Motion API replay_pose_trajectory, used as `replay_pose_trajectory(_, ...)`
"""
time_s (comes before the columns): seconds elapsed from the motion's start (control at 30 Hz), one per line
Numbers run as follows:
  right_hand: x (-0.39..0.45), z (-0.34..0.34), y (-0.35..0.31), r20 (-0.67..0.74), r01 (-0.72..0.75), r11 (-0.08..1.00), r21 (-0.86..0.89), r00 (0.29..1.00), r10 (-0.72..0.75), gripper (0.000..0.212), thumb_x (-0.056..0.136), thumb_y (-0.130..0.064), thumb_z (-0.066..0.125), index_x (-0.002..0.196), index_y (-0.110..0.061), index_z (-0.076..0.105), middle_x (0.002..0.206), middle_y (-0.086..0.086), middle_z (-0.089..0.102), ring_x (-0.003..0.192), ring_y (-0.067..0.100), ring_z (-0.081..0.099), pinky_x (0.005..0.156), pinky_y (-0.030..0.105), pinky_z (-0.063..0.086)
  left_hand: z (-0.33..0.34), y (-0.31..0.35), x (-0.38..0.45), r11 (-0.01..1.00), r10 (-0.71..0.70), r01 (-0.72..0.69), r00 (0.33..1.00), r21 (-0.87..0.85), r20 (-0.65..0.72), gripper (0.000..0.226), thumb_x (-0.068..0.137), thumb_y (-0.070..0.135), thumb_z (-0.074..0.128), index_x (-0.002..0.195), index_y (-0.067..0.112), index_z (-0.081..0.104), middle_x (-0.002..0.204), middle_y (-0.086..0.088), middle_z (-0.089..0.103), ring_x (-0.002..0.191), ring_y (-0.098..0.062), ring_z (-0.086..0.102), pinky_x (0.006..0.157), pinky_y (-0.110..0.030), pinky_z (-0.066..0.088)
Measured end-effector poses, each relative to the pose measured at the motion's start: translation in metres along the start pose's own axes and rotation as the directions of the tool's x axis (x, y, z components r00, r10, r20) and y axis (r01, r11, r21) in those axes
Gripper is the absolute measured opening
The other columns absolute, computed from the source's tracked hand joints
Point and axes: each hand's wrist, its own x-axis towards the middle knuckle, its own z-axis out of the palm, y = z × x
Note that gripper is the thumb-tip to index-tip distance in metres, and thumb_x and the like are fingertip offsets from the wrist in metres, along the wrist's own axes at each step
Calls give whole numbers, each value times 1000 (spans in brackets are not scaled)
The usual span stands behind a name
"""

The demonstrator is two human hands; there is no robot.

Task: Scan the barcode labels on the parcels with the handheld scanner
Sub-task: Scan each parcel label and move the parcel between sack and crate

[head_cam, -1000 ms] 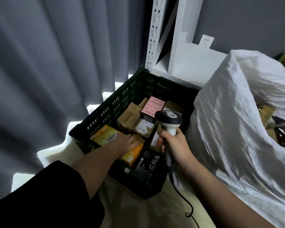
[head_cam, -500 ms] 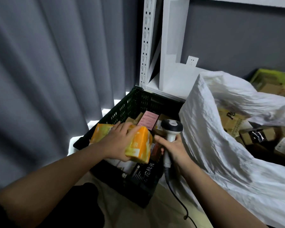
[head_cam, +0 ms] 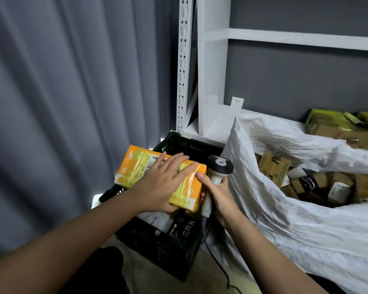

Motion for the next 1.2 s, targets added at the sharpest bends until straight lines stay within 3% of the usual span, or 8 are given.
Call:
replay_pose_trajectory(0.13,3,5,-4,-15,49,998,50,999,-48,78,65,-30,83,132,-21,43,116,7,69,84,13,67,65,26,52,-4,3,-14,834,-473,375,863,-405,-175,115,66,77,52,153,15,10,160,-11,7,148,-23,3,119,-44,6)
replay_pose_trajectory(0.2,9,8,-6,-13,46,997,65,999,-45,77,67,-32,83,131,-22,42,108,6,68,71,9,62,60,24,50,-6,10,-23,286,-902,529,430,-799,-38,112,66,71,56,152,13,13,158,-11,13,146,-23,12,115,-33,11)
replay_pose_trajectory(0.27,15,13,-7,-14,44,995,85,999,-43,74,70,-32,84,129,-24,41,105,7,66,69,11,59,61,27,49,2,13,-33,-315,-904,406,148,-858,402,112,67,68,67,152,19,14,157,-5,19,144,-22,19,116,-36,17)
replay_pose_trajectory(0.37,23,24,-5,-9,38,994,106,999,-38,92,61,-46,87,136,-18,41,106,8,64,73,13,59,62,30,48,15,19,-35,-660,-483,348,482,-666,731,127,47,75,77,151,33,17,153,4,31,139,-20,33,114,-42,28)
replay_pose_trajectory(0.5,26,30,0,51,-9,985,174,999,0,97,66,-45,87,142,-7,40,89,0,63,66,8,58,62,30,46,28,24,-10,-661,-397,323,617,-678,680,86,64,56,80,136,35,37,146,6,43,133,-22,43,111,-47,35)
replay_pose_trajectory(0.73,21,16,1,66,-41,998,42,997,38,51,87,-23,72,130,-14,46,87,3,62,55,7,57,51,23,47,35,-20,0,-655,-483,254,585,-712,652,122,53,35,91,149,41,16,144,0,43,123,-28,52,86,-44,56)
replay_pose_trajectory(0.9,5,2,-7,205,46,987,-151,979,-14,12,91,-13,63,97,-14,54,65,14,48,42,17,40,43,27,36,47,-43,-7,-550,-561,377,493,-745,664,108,78,17,78,151,37,1,129,6,40,108,-15,54,91,-41,54)
replay_pose_trajectory(1.2,-20,11,-30,390,17,993,-117,920,31,25,78,-20,65,61,-11,49,48,10,35,35,15,27,38,23,28,74,-32,-6,-464,-626,440,451,-769,636,117,72,21,83,150,41,-1,151,0,33,121,-18,51,72,-22,53)
